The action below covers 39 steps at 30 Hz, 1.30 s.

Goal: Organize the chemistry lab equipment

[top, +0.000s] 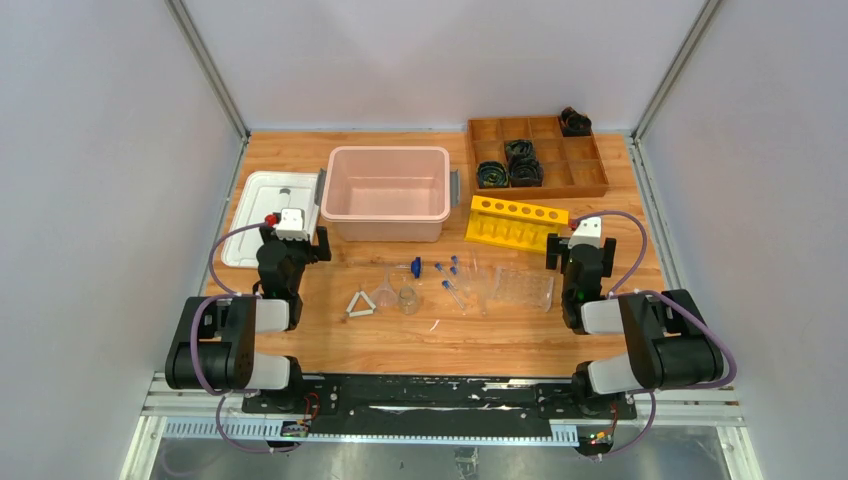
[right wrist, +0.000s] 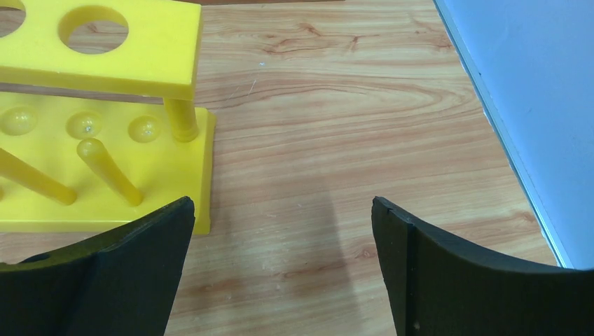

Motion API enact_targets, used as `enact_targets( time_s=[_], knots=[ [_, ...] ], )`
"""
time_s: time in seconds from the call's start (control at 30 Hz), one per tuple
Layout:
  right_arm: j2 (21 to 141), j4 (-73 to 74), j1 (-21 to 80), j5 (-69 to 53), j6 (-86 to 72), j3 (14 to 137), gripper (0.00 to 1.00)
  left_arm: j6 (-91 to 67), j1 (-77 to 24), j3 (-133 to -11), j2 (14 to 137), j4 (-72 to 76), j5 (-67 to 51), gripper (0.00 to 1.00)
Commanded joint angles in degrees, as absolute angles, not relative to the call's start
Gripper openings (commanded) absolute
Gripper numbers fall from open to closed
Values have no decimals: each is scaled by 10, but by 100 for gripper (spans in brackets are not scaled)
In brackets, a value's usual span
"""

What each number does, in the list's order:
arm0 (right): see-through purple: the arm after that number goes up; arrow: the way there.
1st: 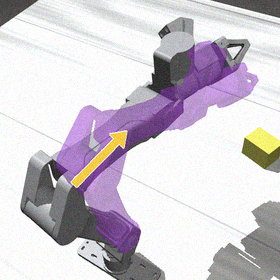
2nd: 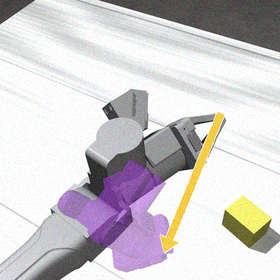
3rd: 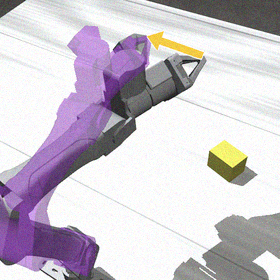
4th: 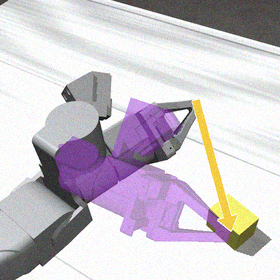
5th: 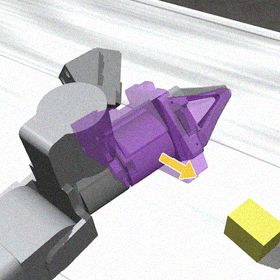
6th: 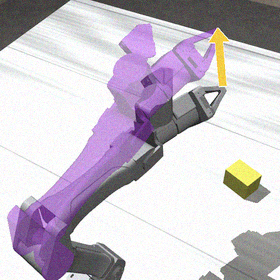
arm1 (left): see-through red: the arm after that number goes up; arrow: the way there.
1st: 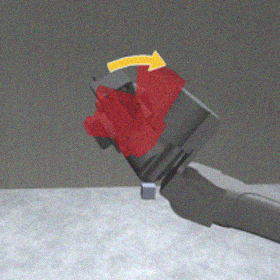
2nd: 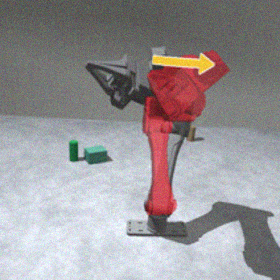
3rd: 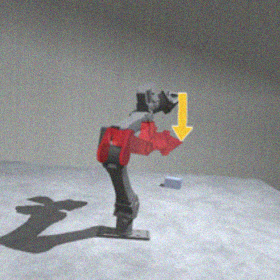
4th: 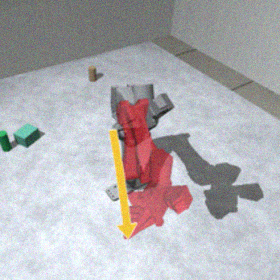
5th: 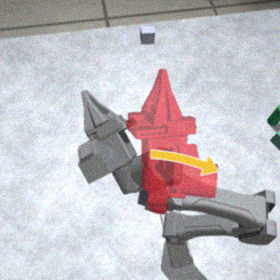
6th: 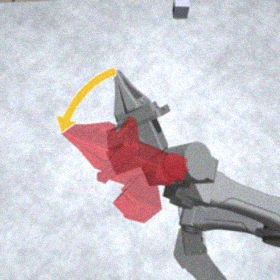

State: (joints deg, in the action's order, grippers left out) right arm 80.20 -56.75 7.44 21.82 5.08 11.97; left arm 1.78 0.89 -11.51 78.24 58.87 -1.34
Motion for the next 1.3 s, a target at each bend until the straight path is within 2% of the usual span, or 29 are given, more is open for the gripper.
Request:
enact_targets(
  time_s=[0.0,0.37,0.43,0.53,0.73,0.93,1.03,1.17,1.27],
  knots=[
    [803,-574,59,208,46,134,100,25,6,-113,786,615,-15,100],
    [760,-510,50,218,39,156,100,23,6,-113,779,612,-4,100],
    [722,-432,50,266,14,182,100,21,6,-129,755,564,-1,100],
    [644,-225,50,291,-61,244,100,19,6,-157,708,475,-1,100],
    [578,33,50,259,-120,369,100,37,6,-208,595,285,-43,100],
    [485,138,52,152,-166,420,100,36,9,-302,522,55,-77,100],
    [500,193,93,130,-190,462,93,33,11,-366,529,-47,-92,100],
    [576,225,220,179,-202,503,82,32,11,-464,558,-166,-84,100],
    [641,216,307,195,-207,525,69,48,11,-522,578,-251,-85,100]
  ],
)
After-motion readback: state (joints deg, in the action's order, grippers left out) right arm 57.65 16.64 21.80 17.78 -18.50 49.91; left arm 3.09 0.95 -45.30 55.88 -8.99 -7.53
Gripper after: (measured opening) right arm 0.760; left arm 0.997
